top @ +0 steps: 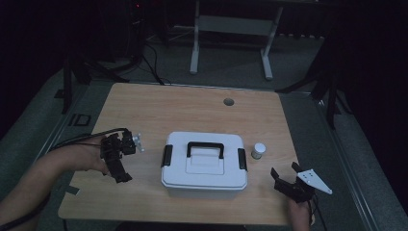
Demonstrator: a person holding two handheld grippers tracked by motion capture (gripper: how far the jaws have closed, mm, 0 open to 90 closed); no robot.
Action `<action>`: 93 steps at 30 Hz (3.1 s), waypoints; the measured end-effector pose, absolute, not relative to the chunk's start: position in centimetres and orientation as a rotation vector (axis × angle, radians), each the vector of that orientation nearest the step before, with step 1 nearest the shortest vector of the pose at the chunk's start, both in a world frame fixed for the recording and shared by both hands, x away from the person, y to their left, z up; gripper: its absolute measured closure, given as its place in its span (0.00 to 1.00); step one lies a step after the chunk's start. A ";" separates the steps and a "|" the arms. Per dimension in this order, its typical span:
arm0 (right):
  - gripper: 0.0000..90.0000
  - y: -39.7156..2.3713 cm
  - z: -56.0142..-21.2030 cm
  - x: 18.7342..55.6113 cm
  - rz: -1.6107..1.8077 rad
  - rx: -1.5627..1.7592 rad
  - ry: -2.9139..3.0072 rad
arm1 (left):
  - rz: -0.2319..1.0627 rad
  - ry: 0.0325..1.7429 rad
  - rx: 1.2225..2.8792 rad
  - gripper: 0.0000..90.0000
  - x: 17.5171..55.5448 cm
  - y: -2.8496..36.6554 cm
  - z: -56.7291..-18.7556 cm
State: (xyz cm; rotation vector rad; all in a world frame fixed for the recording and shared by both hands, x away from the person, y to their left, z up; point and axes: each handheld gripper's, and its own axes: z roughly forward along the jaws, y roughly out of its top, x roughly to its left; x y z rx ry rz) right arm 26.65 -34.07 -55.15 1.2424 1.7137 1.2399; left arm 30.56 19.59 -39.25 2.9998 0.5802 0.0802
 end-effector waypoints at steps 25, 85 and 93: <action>0.13 -33.9 -55.1 26.8 1.304 1.241 1.742 | 0.046 0.356 3.080 0.06 33.8 11.9 -36.3; 0.14 -33.6 -55.3 27.0 1.290 1.240 1.783 | -0.042 0.097 3.199 0.92 36.0 0.7 -37.2; 0.14 -33.6 -55.3 27.0 1.285 1.245 1.782 | -0.038 0.066 3.196 0.93 36.0 0.7 -37.1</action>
